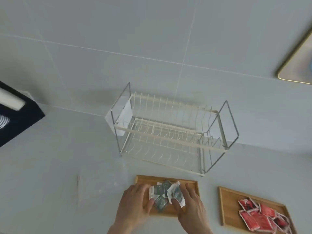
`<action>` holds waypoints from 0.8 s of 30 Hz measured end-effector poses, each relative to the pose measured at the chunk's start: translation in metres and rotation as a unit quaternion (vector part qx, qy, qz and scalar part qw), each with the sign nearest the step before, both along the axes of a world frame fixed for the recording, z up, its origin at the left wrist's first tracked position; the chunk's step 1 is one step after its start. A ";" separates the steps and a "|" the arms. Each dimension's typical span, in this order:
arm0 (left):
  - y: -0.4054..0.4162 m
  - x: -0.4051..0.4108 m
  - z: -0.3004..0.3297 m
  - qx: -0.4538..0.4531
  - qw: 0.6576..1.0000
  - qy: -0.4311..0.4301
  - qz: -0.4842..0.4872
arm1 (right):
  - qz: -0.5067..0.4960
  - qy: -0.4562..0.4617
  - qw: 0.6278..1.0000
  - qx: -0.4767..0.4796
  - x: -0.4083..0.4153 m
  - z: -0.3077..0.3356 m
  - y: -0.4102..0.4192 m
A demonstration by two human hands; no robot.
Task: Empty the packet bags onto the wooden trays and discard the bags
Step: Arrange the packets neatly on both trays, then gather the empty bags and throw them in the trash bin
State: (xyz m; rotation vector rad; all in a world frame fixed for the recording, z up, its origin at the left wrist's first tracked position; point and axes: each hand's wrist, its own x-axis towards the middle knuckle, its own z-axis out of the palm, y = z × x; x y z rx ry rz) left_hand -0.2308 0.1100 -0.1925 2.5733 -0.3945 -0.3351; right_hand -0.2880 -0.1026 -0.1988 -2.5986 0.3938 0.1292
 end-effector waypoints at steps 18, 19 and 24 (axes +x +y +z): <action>0.158 0.045 -0.017 -0.152 0.874 0.040 0.460 | 0.019 0.126 0.980 0.151 0.107 0.012 0.168; 0.161 0.047 -0.018 -0.147 0.865 0.066 0.476 | 0.012 0.139 0.975 0.171 0.111 0.011 0.172; 0.172 0.055 -0.026 -0.138 0.823 0.201 0.514 | -0.028 0.205 0.953 0.220 0.130 0.007 0.189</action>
